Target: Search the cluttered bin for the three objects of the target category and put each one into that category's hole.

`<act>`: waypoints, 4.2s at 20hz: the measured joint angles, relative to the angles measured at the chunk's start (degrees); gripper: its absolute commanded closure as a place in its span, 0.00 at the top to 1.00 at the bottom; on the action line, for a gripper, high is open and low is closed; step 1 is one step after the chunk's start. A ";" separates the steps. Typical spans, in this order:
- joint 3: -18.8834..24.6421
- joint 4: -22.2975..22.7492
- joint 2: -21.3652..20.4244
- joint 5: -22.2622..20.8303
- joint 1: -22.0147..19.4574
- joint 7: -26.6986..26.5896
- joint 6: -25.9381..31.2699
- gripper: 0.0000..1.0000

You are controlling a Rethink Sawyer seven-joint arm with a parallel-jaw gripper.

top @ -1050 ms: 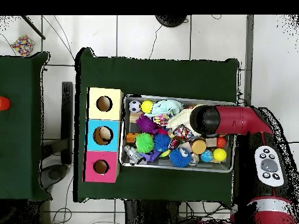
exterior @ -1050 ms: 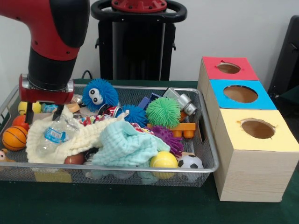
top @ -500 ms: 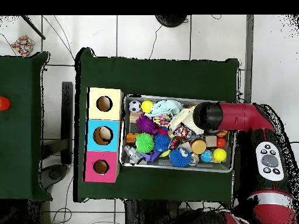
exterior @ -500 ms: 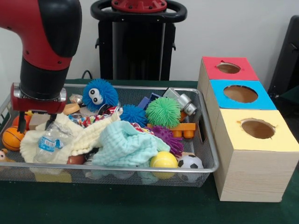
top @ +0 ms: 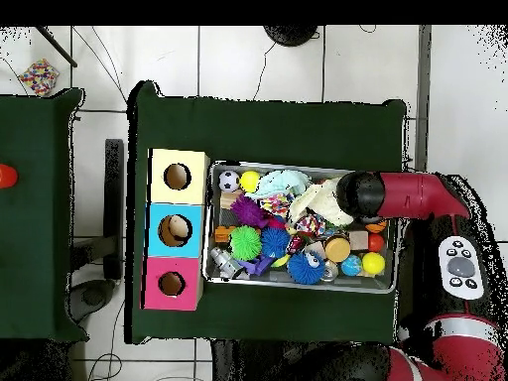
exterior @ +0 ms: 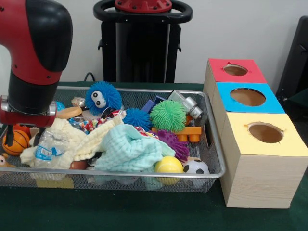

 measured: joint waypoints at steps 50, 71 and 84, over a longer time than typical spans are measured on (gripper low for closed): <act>-1.57 -8.66 6.95 -4.88 0.01 0.00 -0.01 1.00; -1.67 -8.82 7.05 -4.88 0.02 0.00 0.63 0.00; 2.87 -4.49 0.15 2.28 -6.71 -0.80 8.87 0.00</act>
